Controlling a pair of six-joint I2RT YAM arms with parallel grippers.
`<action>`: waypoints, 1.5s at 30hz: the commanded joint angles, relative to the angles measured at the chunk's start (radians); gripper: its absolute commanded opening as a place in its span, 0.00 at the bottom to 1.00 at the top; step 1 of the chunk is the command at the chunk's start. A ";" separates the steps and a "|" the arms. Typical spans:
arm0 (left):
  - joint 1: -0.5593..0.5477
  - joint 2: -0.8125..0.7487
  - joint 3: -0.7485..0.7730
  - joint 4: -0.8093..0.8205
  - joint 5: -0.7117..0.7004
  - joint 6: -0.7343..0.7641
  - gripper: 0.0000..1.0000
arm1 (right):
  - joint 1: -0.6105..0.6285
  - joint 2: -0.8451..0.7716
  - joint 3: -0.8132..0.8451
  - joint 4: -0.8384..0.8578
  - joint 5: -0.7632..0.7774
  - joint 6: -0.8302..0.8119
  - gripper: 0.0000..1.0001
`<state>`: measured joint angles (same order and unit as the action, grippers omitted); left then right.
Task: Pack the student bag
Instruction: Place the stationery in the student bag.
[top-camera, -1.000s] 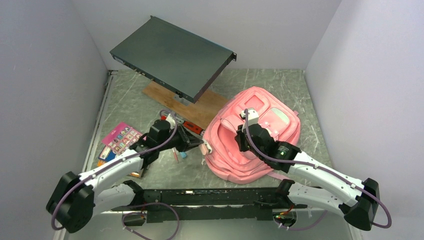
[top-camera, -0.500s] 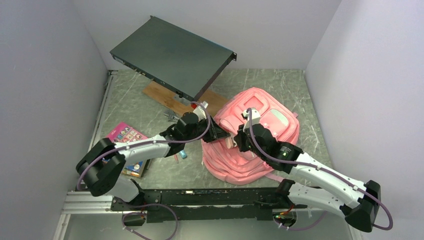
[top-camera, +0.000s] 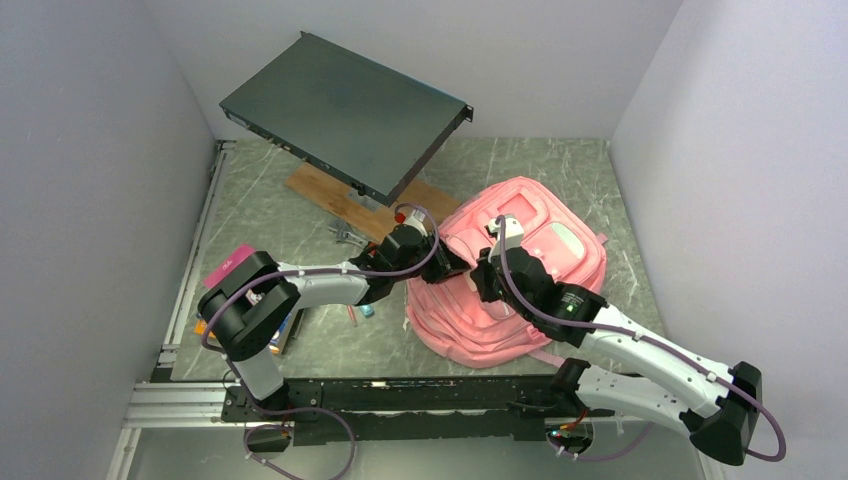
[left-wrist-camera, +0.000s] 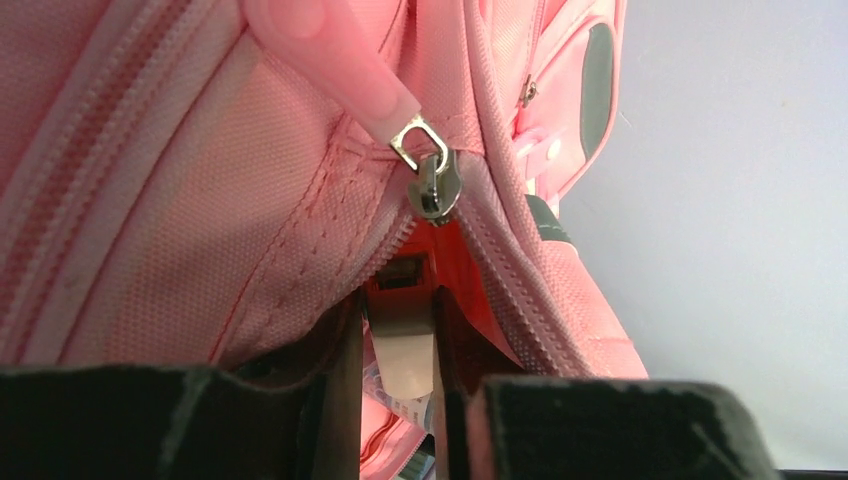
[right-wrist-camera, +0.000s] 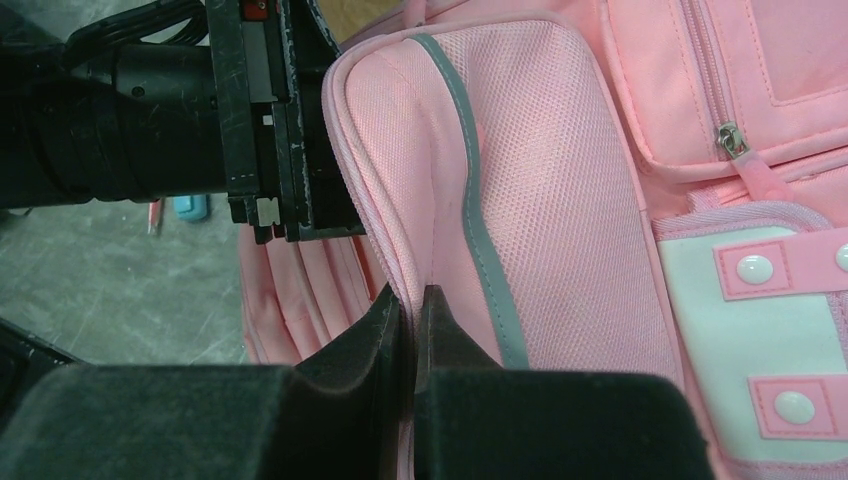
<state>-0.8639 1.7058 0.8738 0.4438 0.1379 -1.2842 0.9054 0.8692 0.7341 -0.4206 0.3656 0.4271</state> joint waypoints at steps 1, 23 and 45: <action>-0.008 -0.019 -0.031 0.029 -0.076 -0.053 0.27 | 0.009 -0.040 0.031 0.117 -0.016 0.030 0.00; -0.005 -0.231 -0.194 0.039 -0.030 0.133 0.93 | 0.009 -0.067 0.037 0.063 0.023 -0.012 0.00; 0.056 -0.977 -0.496 -0.503 -0.081 0.307 1.00 | 0.009 0.015 0.034 0.083 0.017 0.003 0.00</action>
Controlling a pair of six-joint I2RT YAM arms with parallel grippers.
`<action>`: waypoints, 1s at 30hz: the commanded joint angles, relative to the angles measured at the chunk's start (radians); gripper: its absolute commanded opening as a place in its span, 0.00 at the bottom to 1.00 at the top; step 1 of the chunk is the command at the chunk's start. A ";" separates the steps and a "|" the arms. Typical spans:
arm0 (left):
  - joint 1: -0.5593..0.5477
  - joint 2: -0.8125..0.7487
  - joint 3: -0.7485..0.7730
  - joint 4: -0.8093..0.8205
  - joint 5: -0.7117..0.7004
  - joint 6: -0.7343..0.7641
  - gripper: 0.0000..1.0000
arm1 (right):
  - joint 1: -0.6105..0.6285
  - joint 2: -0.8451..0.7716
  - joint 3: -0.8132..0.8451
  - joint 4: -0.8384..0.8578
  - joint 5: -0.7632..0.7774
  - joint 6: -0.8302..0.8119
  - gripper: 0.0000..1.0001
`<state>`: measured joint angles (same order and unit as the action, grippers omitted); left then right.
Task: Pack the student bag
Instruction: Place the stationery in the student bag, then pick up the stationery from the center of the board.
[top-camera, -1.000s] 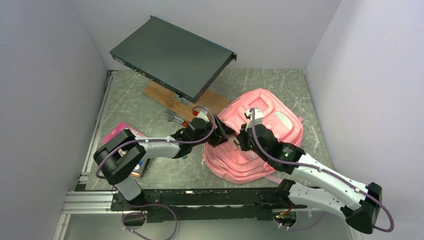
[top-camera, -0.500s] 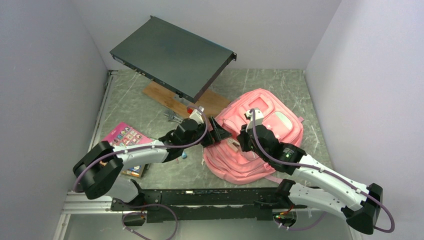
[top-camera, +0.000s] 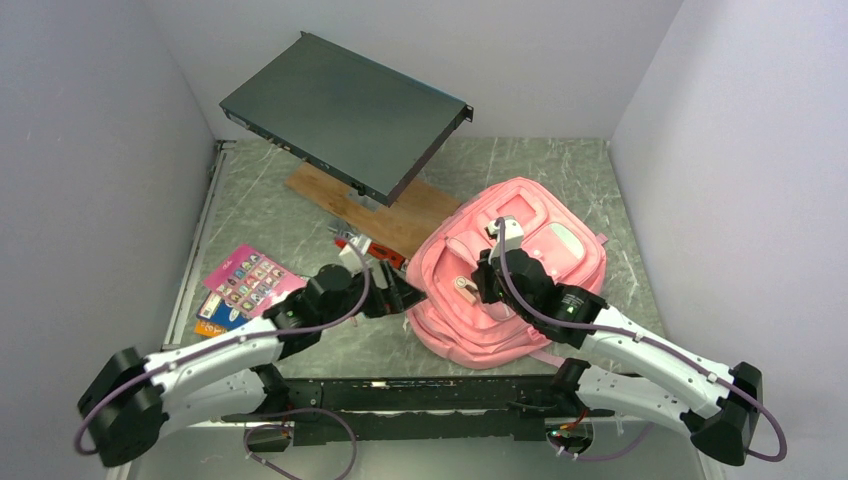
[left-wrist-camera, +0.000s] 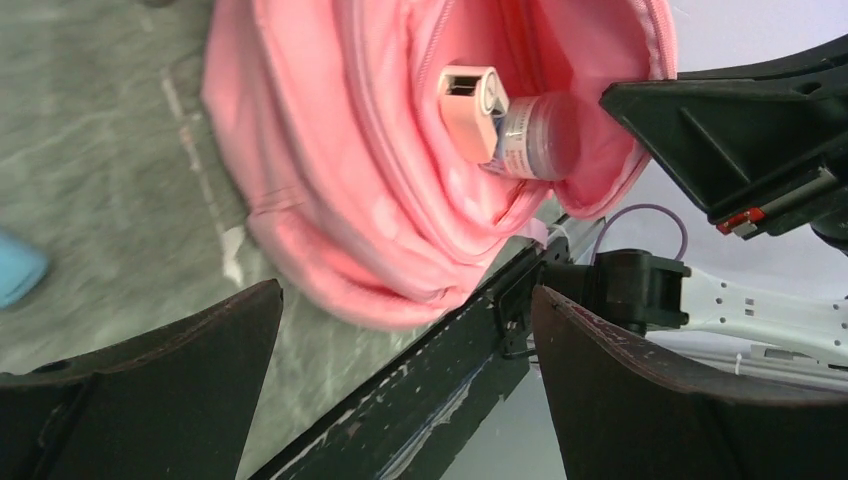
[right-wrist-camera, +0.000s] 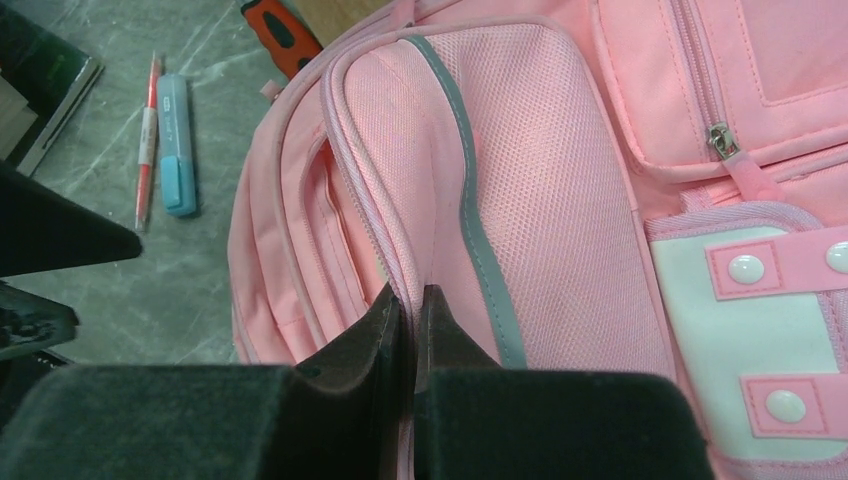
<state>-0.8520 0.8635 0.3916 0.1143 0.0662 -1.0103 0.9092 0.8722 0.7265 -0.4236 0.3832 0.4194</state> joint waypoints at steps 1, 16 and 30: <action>0.065 -0.160 -0.015 -0.231 -0.015 0.051 1.00 | 0.005 0.020 0.048 0.080 -0.002 0.014 0.00; 0.316 -0.036 0.114 -0.613 -0.193 0.237 0.98 | 0.005 0.042 0.060 0.056 0.005 0.038 0.00; 0.317 0.250 0.307 -0.572 -0.166 0.121 0.60 | 0.004 0.014 0.039 0.088 -0.004 0.023 0.00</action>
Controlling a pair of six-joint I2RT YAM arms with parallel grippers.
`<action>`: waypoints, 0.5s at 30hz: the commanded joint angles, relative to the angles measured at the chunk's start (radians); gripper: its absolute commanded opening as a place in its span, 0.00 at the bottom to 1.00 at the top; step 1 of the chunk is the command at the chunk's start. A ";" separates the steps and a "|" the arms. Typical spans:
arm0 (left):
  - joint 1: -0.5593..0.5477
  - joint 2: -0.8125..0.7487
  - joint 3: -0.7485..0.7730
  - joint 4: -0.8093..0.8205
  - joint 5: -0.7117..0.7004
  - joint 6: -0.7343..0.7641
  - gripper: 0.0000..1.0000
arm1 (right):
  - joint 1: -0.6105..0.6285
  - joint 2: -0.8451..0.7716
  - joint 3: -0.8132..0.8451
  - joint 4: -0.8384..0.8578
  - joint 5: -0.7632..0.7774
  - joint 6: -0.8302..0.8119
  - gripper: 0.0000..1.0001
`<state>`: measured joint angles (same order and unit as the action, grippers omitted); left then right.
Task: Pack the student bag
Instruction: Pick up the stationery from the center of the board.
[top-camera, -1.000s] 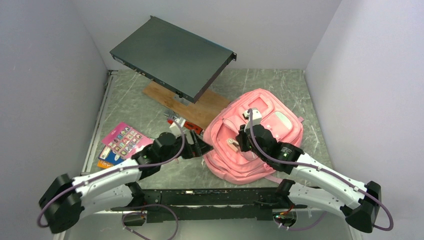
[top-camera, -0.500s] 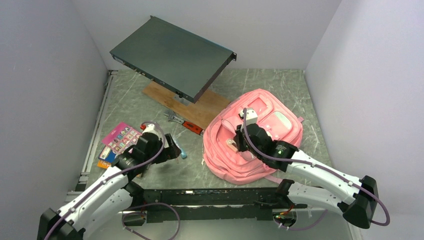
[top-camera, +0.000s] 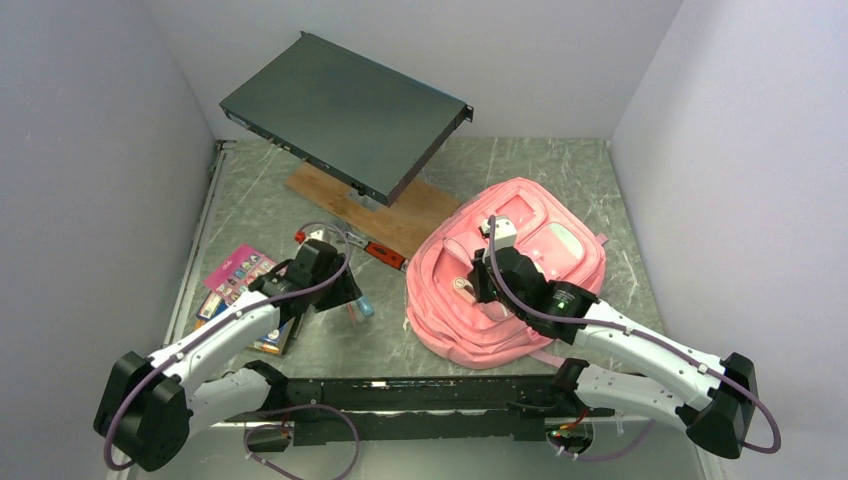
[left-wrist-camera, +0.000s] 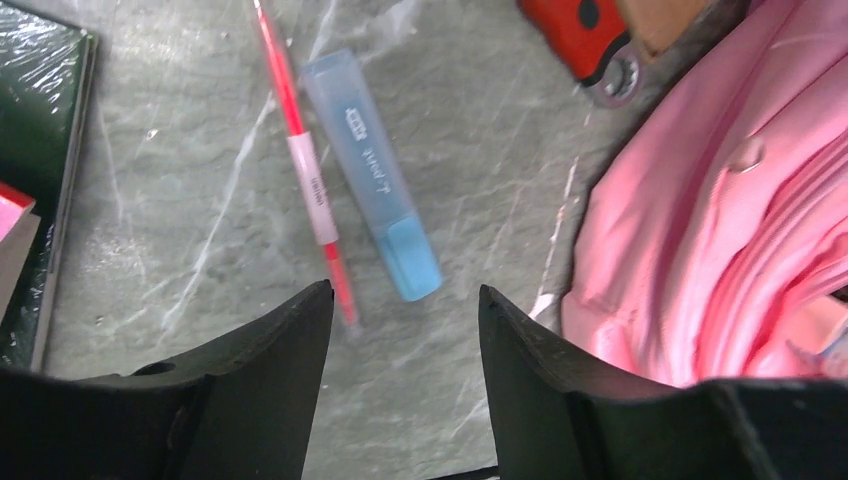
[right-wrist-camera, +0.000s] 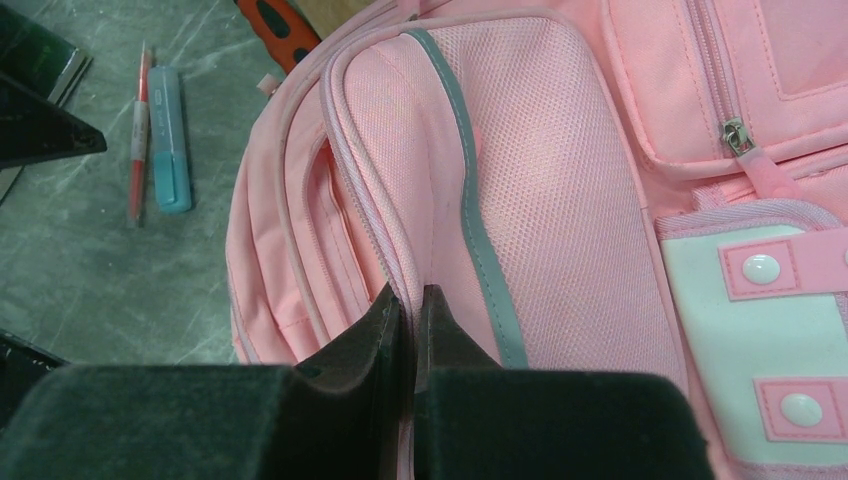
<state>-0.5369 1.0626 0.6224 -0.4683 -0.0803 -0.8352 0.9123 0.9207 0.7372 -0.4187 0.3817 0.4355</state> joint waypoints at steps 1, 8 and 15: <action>0.002 0.072 0.088 0.010 -0.022 -0.062 0.60 | 0.001 -0.039 0.024 0.086 0.001 0.006 0.00; 0.000 0.236 0.168 -0.024 0.021 -0.165 0.64 | 0.002 -0.041 0.014 0.084 -0.004 0.014 0.00; -0.007 0.376 0.274 -0.101 0.059 -0.211 0.64 | 0.001 -0.043 0.008 0.094 -0.004 0.016 0.00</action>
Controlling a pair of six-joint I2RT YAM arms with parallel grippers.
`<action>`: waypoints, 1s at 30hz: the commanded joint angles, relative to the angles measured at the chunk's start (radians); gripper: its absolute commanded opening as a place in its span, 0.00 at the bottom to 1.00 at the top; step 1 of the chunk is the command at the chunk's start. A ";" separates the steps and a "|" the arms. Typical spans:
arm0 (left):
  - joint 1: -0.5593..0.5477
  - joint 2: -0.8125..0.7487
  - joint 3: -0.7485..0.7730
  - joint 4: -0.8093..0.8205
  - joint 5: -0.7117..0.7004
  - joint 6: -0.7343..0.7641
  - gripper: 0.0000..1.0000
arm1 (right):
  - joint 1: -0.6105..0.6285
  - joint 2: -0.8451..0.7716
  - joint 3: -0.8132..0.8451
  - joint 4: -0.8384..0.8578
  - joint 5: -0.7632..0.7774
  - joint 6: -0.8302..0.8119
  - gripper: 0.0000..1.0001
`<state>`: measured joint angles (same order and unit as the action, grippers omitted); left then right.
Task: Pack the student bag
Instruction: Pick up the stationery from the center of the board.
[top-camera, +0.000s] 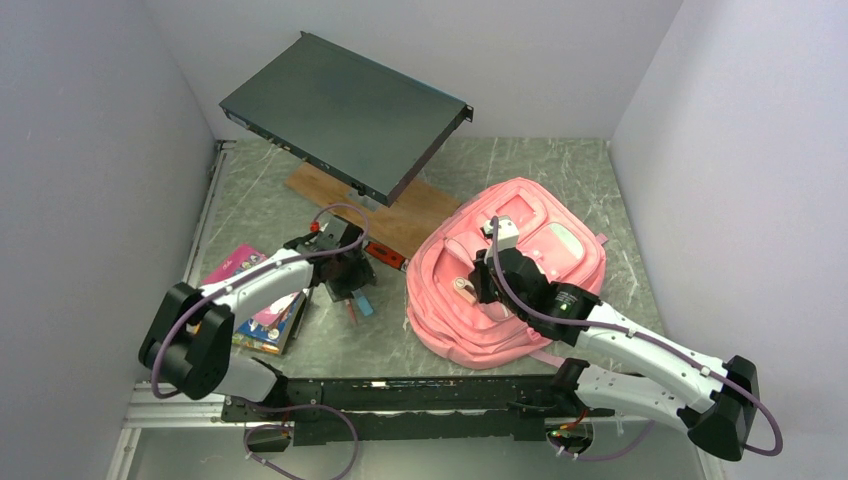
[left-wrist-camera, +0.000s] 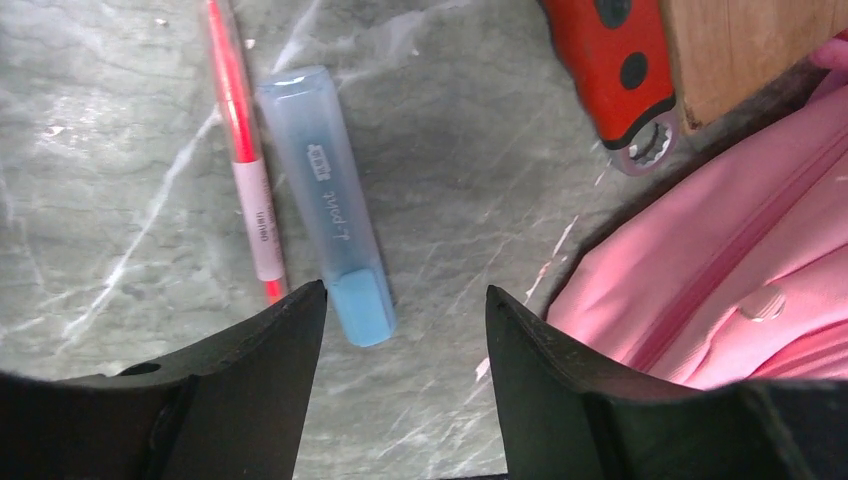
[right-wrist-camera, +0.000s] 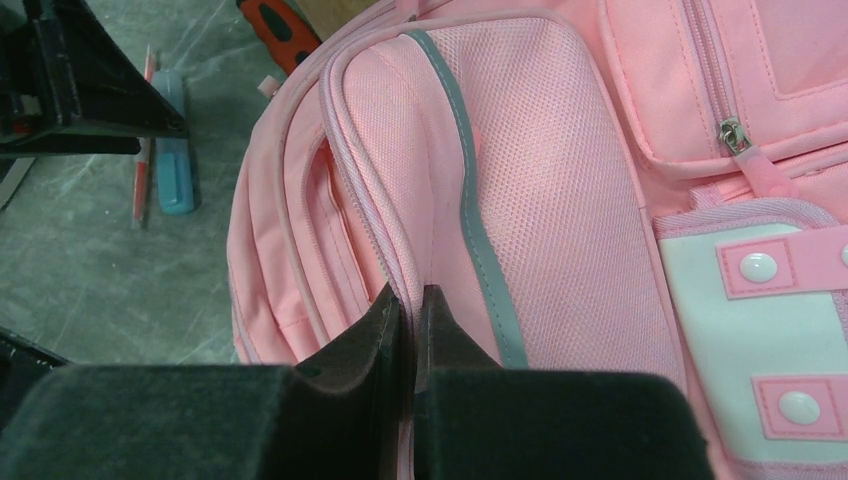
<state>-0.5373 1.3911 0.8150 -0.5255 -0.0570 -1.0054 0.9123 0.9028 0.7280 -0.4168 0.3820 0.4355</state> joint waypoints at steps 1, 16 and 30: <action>-0.008 0.062 0.096 -0.053 0.040 -0.045 0.64 | 0.000 -0.022 0.019 0.091 -0.005 0.017 0.00; -0.013 0.160 0.100 -0.092 0.047 -0.164 0.57 | 0.001 -0.031 0.009 0.099 -0.010 0.024 0.00; -0.012 0.208 0.055 -0.099 0.026 -0.218 0.54 | 0.001 -0.027 -0.001 0.110 -0.023 0.028 0.00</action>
<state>-0.5465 1.5723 0.9100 -0.6231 -0.0231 -1.1976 0.9123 0.9001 0.7223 -0.4088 0.3725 0.4385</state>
